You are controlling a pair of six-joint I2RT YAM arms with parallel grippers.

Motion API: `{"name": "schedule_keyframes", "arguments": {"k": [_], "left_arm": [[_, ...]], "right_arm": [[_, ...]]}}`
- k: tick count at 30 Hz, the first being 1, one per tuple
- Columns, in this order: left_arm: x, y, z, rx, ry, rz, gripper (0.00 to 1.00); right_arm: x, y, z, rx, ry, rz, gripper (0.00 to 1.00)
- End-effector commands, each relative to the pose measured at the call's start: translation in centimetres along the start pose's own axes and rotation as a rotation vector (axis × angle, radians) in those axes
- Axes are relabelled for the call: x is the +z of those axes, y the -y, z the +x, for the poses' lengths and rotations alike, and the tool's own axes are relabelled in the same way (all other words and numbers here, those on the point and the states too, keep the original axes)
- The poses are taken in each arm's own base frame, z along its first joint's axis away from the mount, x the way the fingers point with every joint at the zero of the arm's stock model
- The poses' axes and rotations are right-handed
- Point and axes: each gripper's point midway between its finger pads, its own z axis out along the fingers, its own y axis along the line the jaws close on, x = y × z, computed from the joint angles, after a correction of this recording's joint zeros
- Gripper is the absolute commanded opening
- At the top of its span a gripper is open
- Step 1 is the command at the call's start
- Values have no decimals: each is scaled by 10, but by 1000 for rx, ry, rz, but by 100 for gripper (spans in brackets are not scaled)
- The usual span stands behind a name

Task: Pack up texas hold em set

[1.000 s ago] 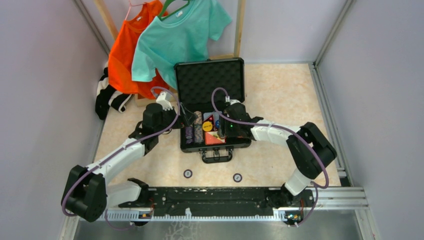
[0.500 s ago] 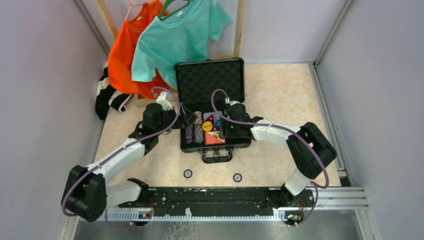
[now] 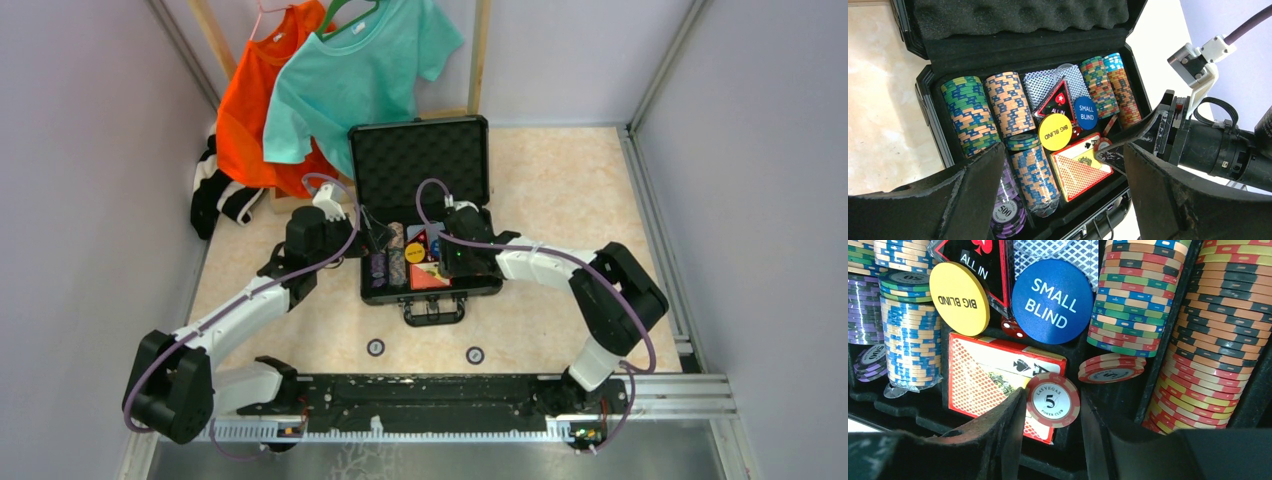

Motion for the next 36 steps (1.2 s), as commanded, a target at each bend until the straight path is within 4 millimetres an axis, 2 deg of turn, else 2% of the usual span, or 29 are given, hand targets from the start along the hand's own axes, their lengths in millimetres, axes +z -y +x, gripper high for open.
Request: {"name": "schedule_keyframes", "arguments": {"k": [1, 8, 20, 32, 36], "left_arm": [[-1, 10, -5, 13, 22, 41, 93], [-2, 10, -5, 14, 23, 41, 93], [-1, 10, -4, 14, 20, 43, 93], [0, 11, -4, 14, 16, 44, 93], [-2, 10, -6, 15, 27, 39, 93]], "right_arm": [[-6, -5, -15, -10, 48, -4, 41], [-8, 0, -10, -7, 43, 10, 25], [-21, -5, -17, -3, 79, -14, 18], [-38, -4, -25, -6, 109, -7, 1], [-43, -6, -28, -5, 122, -21, 0]]}}
